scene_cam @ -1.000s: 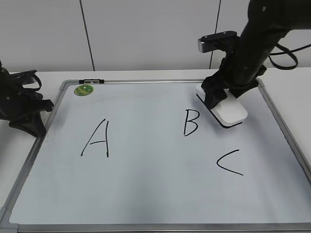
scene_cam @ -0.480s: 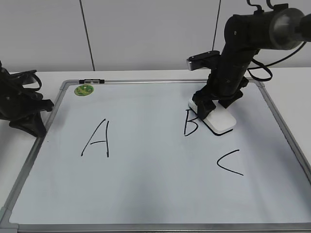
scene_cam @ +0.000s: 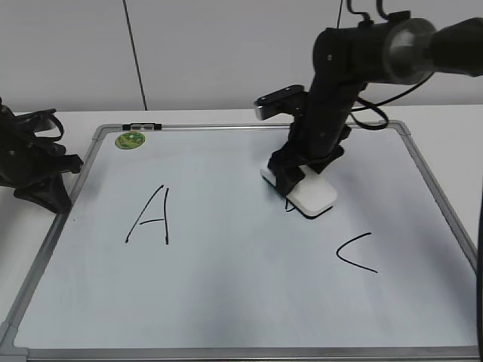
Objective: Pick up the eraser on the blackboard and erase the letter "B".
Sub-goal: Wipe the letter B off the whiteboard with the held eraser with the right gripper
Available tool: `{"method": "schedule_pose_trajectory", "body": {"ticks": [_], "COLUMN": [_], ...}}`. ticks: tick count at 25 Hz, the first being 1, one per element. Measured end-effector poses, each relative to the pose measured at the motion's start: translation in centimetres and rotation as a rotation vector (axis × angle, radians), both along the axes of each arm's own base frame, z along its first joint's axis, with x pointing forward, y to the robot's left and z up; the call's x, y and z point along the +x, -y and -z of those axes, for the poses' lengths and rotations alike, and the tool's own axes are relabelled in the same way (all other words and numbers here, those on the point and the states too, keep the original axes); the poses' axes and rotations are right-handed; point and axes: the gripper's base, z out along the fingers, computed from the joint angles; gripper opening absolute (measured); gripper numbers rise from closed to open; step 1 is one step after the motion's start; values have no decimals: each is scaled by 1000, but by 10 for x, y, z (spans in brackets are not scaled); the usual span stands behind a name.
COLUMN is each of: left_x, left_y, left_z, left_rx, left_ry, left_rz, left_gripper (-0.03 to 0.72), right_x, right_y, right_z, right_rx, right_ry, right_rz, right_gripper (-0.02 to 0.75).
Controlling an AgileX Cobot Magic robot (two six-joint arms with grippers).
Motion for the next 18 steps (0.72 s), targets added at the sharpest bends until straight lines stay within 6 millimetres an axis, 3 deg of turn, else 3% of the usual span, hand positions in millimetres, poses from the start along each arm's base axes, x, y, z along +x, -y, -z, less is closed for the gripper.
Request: {"method": "schedule_pose_trajectory", "body": {"ticks": [4,8,13,18], "left_x": [0,0,0,0], "left_y": [0,0,0,0], "left_z": [0,1,1,1], "left_rx": [-2,-2,-3,-8], "left_ry": [-1,-2,-2,-1], "left_rz": [-1,-1,-2,-8], "left_gripper": [26,27,28,28], "right_x": [-20,-31,-27,-15], "right_y": [-45,-68,-67,-49], "right_z": [2,3,1,1], "right_rx": [-13,-20,-38,-19], "right_ry": [15,36,41,7], "right_rz": [-115,-179,-160,-51], "right_gripper": [524,524,524,524]}}
